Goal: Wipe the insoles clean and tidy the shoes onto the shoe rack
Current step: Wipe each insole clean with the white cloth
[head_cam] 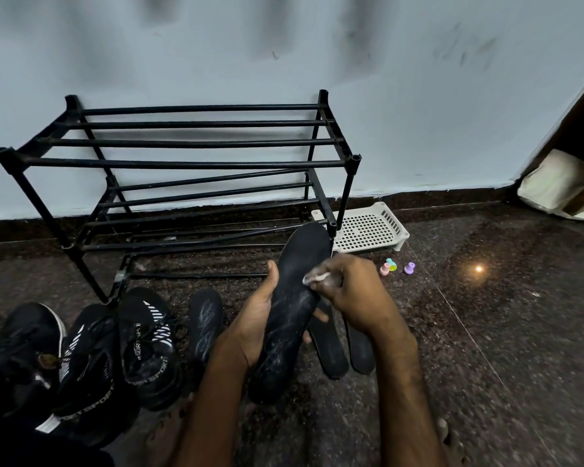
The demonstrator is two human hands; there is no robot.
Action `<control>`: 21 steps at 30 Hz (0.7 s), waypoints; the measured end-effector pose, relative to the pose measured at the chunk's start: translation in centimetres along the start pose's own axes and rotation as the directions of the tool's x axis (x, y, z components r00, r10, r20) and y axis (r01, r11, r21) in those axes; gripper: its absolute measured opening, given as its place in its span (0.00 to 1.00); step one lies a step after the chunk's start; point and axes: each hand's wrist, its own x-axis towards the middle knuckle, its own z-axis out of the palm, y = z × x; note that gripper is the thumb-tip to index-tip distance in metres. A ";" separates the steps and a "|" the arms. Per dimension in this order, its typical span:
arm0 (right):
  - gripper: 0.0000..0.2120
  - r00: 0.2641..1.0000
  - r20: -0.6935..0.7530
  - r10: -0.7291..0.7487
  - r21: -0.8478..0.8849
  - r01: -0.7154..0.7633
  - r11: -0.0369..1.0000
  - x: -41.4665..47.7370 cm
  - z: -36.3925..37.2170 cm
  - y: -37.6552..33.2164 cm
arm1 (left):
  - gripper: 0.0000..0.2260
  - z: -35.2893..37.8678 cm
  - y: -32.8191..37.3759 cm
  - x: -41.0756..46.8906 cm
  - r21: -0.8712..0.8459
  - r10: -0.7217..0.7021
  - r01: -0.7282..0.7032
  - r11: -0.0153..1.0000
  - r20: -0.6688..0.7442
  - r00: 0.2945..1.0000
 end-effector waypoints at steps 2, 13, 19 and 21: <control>0.05 0.999 0.049 0.001 -0.007 0.000 1.000 -0.2 -0.3 0.3 | 0.34 0.0 0.1 -0.1 -0.014 0.013 -0.012 1.000 0.010 1.000; 0.06 0.998 0.055 -0.019 0.025 0.018 1.000 -0.4 -0.7 0.6 | 0.35 -0.4 0.2 -0.3 0.066 -0.004 0.002 0.998 0.018 1.000; 0.10 0.930 -0.364 -0.050 -0.061 0.030 0.998 1.8 -0.7 0.5 | 0.36 0.2 0.1 -0.5 0.024 -0.055 0.054 0.998 0.036 0.998; 0.10 0.973 -0.228 -0.038 -0.044 0.029 0.999 1.4 -0.8 0.4 | 0.37 0.2 0.2 -0.5 0.020 -0.063 0.062 0.998 0.027 0.998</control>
